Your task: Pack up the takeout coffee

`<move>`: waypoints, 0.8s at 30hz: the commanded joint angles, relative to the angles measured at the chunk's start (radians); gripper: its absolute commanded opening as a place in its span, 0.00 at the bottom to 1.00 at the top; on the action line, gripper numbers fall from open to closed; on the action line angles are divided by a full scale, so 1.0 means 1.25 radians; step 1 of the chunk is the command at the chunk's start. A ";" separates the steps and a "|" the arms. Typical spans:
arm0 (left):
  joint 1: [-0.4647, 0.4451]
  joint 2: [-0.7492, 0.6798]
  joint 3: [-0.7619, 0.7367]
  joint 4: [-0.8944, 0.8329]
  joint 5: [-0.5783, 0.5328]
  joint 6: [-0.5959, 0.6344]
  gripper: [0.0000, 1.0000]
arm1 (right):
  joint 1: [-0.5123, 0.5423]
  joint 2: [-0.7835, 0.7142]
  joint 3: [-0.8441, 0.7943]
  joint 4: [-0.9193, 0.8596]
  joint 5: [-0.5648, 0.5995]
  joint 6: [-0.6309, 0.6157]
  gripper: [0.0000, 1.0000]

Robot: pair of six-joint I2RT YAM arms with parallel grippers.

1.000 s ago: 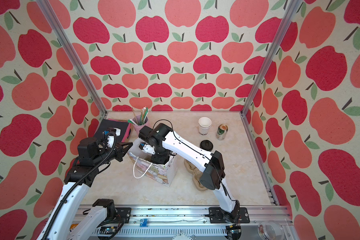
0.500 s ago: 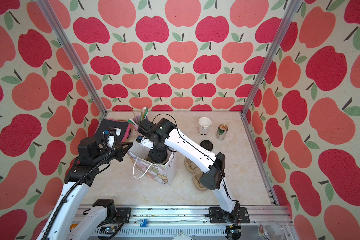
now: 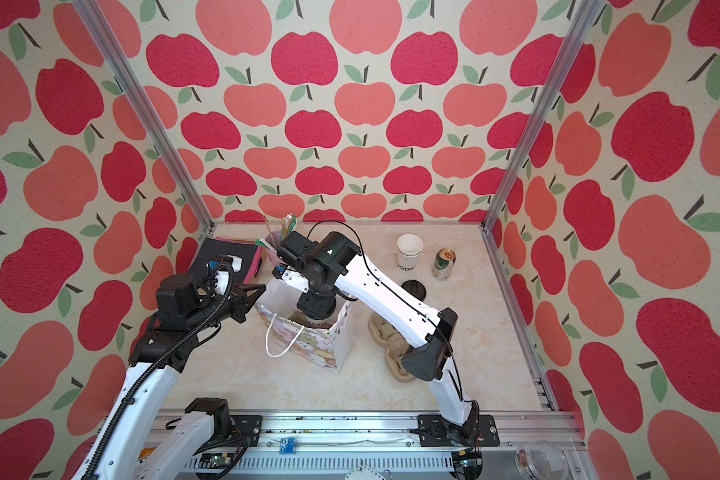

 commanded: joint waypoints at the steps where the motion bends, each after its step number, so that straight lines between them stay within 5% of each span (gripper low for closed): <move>1: -0.003 0.001 0.024 -0.020 0.018 0.020 0.04 | 0.004 -0.046 0.024 -0.019 0.015 -0.015 0.54; 24: -0.007 0.002 0.024 -0.022 0.016 0.022 0.04 | 0.004 -0.060 -0.038 -0.040 -0.010 -0.017 0.54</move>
